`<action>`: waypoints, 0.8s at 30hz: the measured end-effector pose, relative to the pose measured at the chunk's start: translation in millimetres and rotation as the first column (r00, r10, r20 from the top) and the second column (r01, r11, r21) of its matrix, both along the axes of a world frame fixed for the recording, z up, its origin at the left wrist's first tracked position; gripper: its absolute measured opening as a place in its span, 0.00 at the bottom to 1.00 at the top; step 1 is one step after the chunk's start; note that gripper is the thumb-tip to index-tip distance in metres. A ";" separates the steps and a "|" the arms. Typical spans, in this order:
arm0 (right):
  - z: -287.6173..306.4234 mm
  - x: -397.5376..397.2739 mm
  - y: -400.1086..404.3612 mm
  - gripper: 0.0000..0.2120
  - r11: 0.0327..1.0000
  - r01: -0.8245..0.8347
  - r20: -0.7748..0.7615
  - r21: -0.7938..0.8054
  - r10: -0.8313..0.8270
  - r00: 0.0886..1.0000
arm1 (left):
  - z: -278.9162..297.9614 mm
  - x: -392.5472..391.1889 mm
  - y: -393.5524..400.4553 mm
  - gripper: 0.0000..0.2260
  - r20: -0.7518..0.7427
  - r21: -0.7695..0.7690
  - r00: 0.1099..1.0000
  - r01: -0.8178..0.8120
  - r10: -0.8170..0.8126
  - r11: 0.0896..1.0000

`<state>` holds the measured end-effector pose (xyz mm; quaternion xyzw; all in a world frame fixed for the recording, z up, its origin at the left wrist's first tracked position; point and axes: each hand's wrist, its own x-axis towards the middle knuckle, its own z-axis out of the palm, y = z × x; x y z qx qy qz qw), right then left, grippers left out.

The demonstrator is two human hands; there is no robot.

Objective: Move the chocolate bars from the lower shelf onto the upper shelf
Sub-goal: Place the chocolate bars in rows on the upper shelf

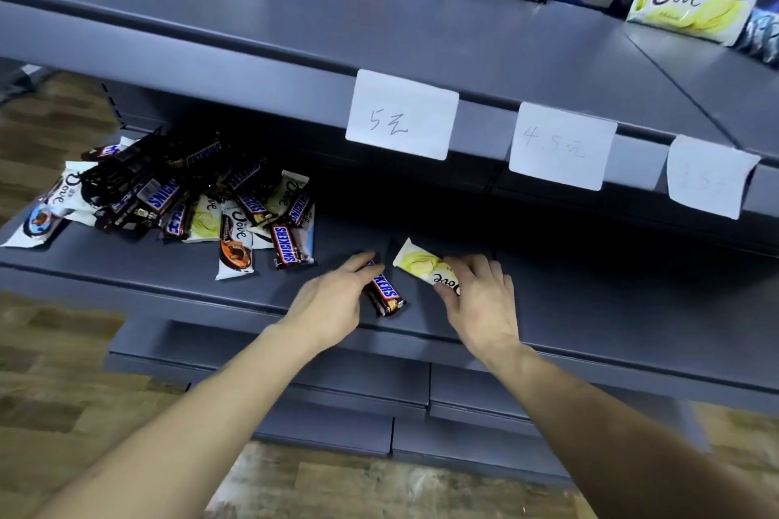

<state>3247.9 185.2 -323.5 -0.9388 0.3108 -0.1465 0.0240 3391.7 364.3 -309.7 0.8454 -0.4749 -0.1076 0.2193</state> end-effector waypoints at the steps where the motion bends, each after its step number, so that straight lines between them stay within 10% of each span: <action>1: 0.6 -2.4 -0.4 0.20 1.000 0.008 0.009 0.016 -0.008 1.000 | 1.8 2.9 0.1 0.25 0.039 0.035 0.999 0.022 -0.023 0.999; 24: 76.6 -165.2 44.8 0.19 0.974 -0.099 0.222 0.204 0.053 0.974 | 60.6 -163.3 57.3 0.15 0.321 -0.042 0.947 0.008 0.006 0.999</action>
